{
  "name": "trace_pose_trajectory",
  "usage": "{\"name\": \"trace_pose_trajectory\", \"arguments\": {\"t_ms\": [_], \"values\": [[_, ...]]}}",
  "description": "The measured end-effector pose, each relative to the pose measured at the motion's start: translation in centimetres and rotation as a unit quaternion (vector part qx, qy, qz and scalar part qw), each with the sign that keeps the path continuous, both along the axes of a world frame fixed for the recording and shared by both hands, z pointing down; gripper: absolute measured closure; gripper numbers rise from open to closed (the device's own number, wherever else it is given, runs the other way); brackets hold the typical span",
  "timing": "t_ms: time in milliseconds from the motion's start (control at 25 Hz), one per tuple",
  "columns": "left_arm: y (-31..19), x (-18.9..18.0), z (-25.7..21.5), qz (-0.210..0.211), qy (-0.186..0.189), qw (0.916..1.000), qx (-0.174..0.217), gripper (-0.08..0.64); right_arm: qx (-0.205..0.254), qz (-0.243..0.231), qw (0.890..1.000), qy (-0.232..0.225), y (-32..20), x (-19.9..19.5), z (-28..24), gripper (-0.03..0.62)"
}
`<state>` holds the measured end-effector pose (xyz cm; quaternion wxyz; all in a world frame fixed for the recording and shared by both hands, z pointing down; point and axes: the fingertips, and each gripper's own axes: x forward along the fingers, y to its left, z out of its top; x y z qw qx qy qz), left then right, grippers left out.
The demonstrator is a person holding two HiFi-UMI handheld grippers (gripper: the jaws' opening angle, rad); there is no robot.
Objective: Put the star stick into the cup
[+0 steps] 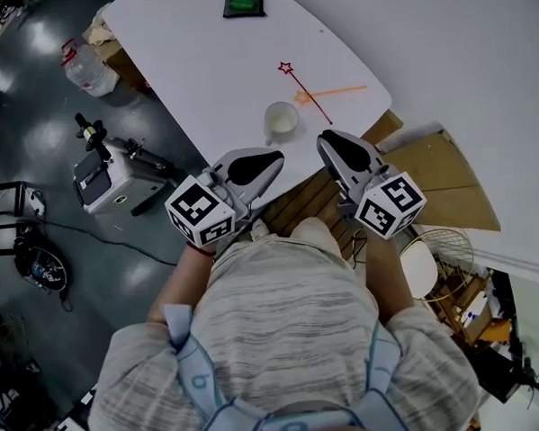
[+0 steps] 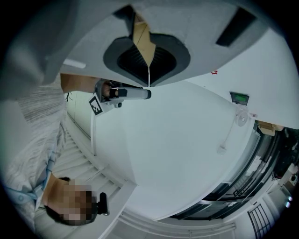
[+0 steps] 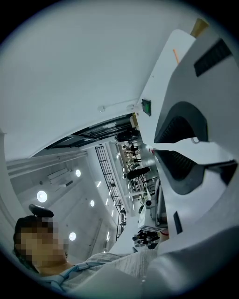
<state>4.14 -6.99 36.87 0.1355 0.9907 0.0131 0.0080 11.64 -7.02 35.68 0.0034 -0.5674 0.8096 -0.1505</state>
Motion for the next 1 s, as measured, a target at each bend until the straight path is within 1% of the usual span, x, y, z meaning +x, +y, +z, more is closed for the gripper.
{"name": "trace_pose_trajectory", "arguments": {"t_ms": [120, 240, 320, 440, 560, 720, 880, 1000], "values": [[-0.2, -0.5, 0.5, -0.011, -0.003, 0.9999, 0.0, 0.54, -0.021, -0.008, 0.999, 0.042, -0.8, 0.9, 1.5, 0.581], [-0.6, -1.3, 1.6, -0.03, -0.007, 0.9995, -0.003, 0.54, -0.036, -0.027, 0.995, 0.084, -1.4, 1.5, 3.3, 0.581], [-0.7, -1.7, 2.2, -0.043, -0.014, 0.999, -0.006, 0.54, -0.04, -0.049, 0.994, 0.09, -1.6, 1.4, 3.9, 0.58], [-0.5, -1.5, 2.5, -0.054, -0.016, 0.9983, -0.01, 0.54, -0.042, -0.088, 0.991, 0.088, -1.8, 1.3, 4.0, 0.58], [-0.5, -0.6, 2.7, -0.067, -0.017, 0.9976, -0.007, 0.54, -0.048, -0.132, 0.985, 0.103, -2.6, 1.6, 4.3, 0.577], [-0.6, 0.2, 2.9, -0.078, -0.033, 0.9964, 0.006, 0.54, -0.068, -0.177, 0.971, 0.146, -3.6, 2.4, 5.7, 0.525], [-1.3, 0.6, 3.0, -0.106, -0.03, 0.9939, -0.008, 0.54, -0.092, -0.22, 0.949, 0.208, -4.9, 3.9, 7.8, 0.522], [-1.6, 1.2, 3.2, -0.122, -0.028, 0.992, -0.017, 0.54, -0.108, -0.251, 0.933, 0.234, -5.9, 5.1, 9.3, 0.522]]}}
